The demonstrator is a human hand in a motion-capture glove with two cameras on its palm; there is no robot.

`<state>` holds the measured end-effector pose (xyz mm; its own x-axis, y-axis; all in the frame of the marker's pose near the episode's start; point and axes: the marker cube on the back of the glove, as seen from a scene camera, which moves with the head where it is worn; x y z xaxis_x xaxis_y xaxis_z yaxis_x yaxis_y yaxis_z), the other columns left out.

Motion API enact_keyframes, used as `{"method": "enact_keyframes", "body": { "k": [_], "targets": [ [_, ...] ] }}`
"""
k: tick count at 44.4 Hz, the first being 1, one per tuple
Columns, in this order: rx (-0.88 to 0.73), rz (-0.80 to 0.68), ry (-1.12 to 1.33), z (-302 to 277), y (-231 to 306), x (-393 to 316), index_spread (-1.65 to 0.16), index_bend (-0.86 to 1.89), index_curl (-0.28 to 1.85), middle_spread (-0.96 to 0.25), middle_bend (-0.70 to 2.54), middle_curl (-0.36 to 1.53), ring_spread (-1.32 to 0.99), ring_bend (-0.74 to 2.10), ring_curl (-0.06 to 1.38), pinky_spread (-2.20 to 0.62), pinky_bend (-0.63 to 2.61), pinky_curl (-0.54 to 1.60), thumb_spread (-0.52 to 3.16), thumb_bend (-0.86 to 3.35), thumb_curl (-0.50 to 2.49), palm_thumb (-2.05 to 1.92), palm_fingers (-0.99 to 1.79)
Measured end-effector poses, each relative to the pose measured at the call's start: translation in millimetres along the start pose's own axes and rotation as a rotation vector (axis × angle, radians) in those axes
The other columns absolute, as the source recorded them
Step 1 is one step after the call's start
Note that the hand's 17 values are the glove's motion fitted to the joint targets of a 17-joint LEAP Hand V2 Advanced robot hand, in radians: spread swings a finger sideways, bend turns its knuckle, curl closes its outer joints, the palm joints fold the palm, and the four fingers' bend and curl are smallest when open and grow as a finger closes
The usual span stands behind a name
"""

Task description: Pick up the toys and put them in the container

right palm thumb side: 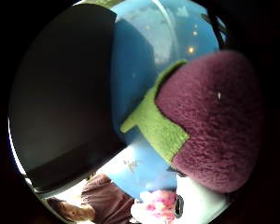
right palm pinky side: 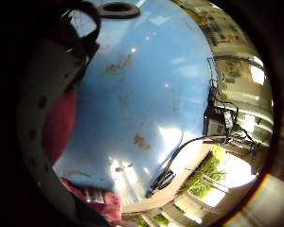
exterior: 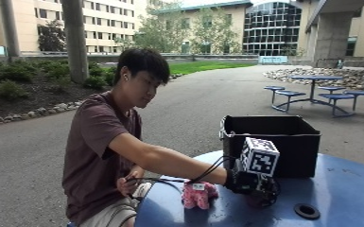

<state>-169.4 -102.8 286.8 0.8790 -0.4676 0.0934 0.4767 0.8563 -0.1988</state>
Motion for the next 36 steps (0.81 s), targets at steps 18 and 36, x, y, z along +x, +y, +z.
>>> {"method": "enact_keyframes", "body": {
  "k": [18, 36],
  "targets": [
    [0.223, 0.208, -0.046, -133, 35, 17, -0.15, 1.16, 0.59, -0.13, 1.08, 0.64, -0.38, 0.99, 0.58, -0.35, 0.92, 0.45, 0.81, 0.16, 0.89, 0.69, 0.88],
    [0.492, 0.211, 0.060, -326, 67, -64, -0.21, 1.27, 0.75, -0.17, 1.21, 0.76, -0.46, 1.10, 0.68, -0.31, 1.14, 0.58, 0.54, 0.05, 1.00, 0.64, 0.63]
  ]
}}
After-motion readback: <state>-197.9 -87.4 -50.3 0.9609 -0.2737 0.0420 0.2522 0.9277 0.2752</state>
